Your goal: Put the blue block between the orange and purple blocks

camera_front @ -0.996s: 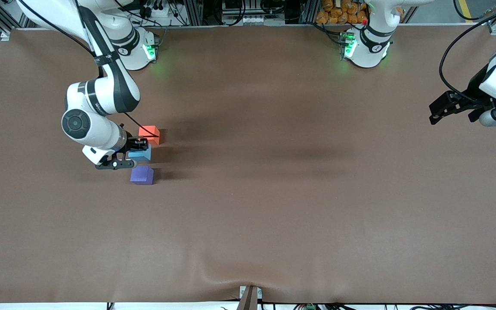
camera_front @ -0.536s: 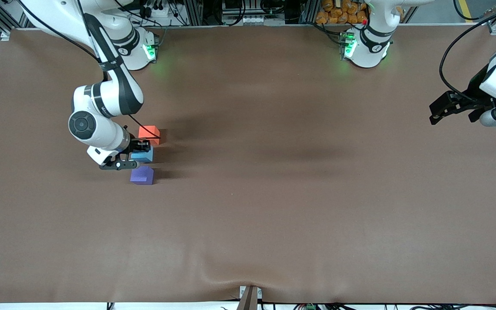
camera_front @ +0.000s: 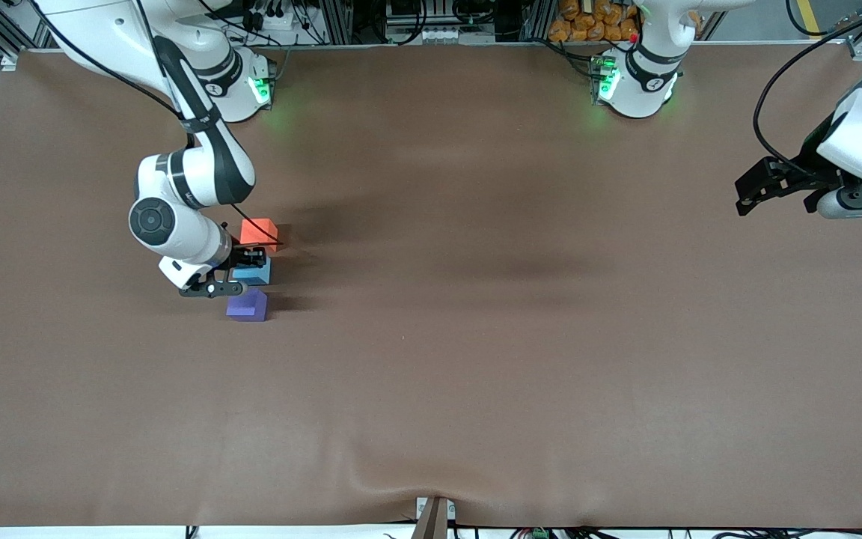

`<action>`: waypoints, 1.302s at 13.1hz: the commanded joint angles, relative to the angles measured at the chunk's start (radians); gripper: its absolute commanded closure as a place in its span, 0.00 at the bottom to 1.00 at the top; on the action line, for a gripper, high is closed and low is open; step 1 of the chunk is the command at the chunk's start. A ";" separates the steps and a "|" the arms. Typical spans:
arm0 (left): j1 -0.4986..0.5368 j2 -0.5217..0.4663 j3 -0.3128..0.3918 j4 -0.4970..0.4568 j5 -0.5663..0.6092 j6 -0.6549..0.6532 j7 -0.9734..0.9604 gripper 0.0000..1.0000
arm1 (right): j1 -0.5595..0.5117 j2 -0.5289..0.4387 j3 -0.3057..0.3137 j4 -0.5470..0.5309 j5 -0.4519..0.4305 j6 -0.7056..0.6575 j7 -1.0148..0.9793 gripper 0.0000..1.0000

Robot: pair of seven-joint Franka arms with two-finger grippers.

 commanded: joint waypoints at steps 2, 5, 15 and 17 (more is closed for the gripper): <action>0.002 -0.012 -0.001 -0.014 -0.014 0.010 -0.002 0.00 | -0.012 0.007 0.015 -0.030 0.015 0.058 0.002 1.00; 0.000 -0.018 -0.003 -0.020 -0.014 0.005 -0.003 0.00 | -0.012 0.012 0.015 -0.028 0.025 0.054 0.005 0.01; 0.018 -0.027 -0.043 -0.026 -0.015 -0.008 0.012 0.00 | -0.024 -0.005 0.013 0.546 0.051 -0.696 0.060 0.00; 0.018 -0.025 -0.043 -0.022 -0.015 -0.008 0.012 0.00 | -0.065 -0.004 0.013 0.686 0.042 -0.750 0.047 0.00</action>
